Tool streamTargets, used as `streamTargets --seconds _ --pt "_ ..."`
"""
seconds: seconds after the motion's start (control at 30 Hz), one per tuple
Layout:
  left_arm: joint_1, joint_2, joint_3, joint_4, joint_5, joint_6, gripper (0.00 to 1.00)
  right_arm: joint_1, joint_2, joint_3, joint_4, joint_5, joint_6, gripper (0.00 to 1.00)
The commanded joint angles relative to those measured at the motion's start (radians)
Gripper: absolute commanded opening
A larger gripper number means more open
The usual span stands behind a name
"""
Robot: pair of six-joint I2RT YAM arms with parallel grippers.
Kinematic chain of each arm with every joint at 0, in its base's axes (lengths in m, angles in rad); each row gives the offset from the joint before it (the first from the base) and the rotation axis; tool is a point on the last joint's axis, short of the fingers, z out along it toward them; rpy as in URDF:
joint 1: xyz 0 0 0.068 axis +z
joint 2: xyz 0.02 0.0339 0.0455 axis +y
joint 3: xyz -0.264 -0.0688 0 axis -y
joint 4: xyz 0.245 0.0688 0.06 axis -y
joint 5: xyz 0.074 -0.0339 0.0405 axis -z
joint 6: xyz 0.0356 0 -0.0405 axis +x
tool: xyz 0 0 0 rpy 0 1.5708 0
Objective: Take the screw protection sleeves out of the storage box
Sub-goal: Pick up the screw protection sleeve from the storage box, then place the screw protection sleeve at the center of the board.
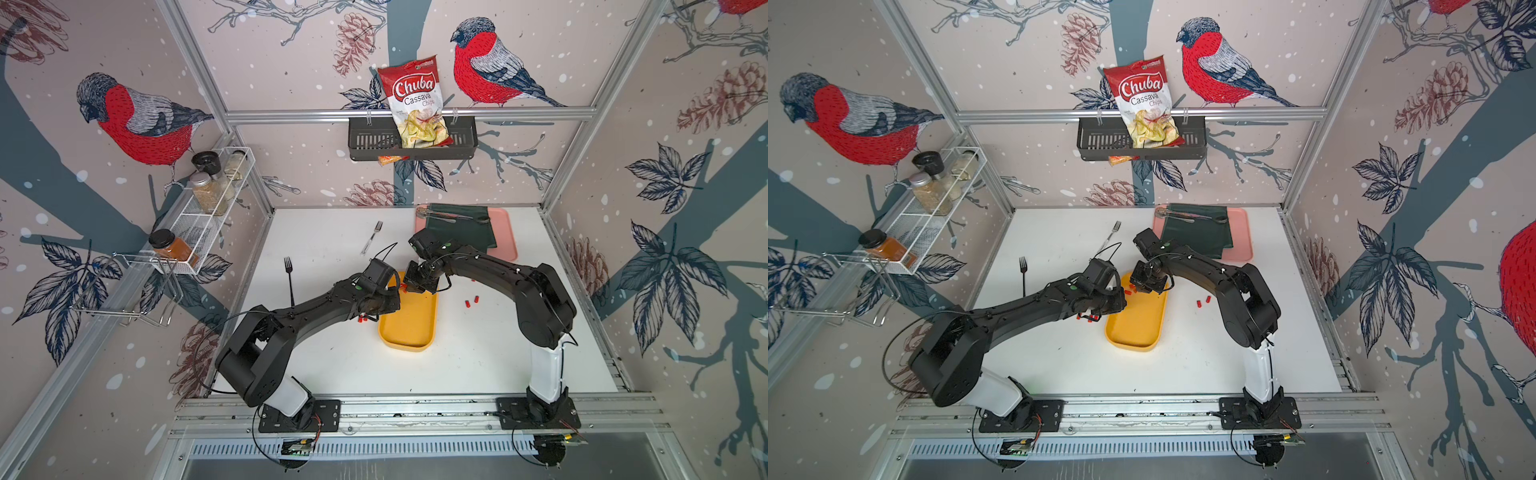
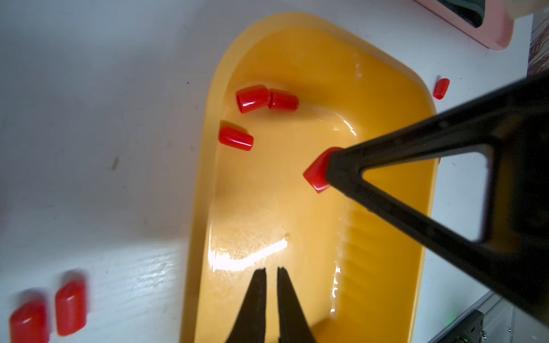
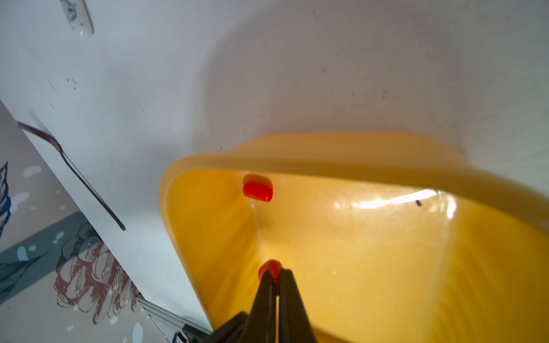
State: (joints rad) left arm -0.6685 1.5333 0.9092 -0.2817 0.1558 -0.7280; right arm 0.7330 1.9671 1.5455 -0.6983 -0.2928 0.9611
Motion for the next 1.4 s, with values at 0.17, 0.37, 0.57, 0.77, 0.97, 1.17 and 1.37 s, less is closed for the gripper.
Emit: streamTargets --seconds 0.17,0.37,0.57,0.77,0.97,1.17,1.37 --pt "-0.002 -0.001 0.028 -0.034 -0.001 0.029 0.13 -0.111 -0.126 0.071 -0.476 0.151 -0.412 0.00" --pt "-0.002 0.020 0.035 -0.034 0.008 0.039 0.13 -0.232 -0.181 0.027 -0.572 0.290 -0.504 0.00" --pt "-0.002 0.034 0.051 -0.048 0.009 0.050 0.13 -0.316 -0.106 -0.016 -0.535 0.392 -0.541 0.00" --pt "0.001 0.031 0.055 -0.067 -0.001 0.059 0.13 -0.384 0.003 0.073 -0.526 0.479 -0.586 0.00" --pt "0.004 0.051 0.077 -0.071 0.008 0.064 0.13 -0.401 0.116 0.130 -0.506 0.494 -0.598 0.00" --pt "0.005 0.067 0.118 -0.086 0.010 0.073 0.13 -0.398 0.181 0.182 -0.490 0.521 -0.601 0.00" --pt "0.007 0.069 0.120 -0.091 0.011 0.076 0.13 -0.399 0.215 0.199 -0.476 0.535 -0.606 0.00"
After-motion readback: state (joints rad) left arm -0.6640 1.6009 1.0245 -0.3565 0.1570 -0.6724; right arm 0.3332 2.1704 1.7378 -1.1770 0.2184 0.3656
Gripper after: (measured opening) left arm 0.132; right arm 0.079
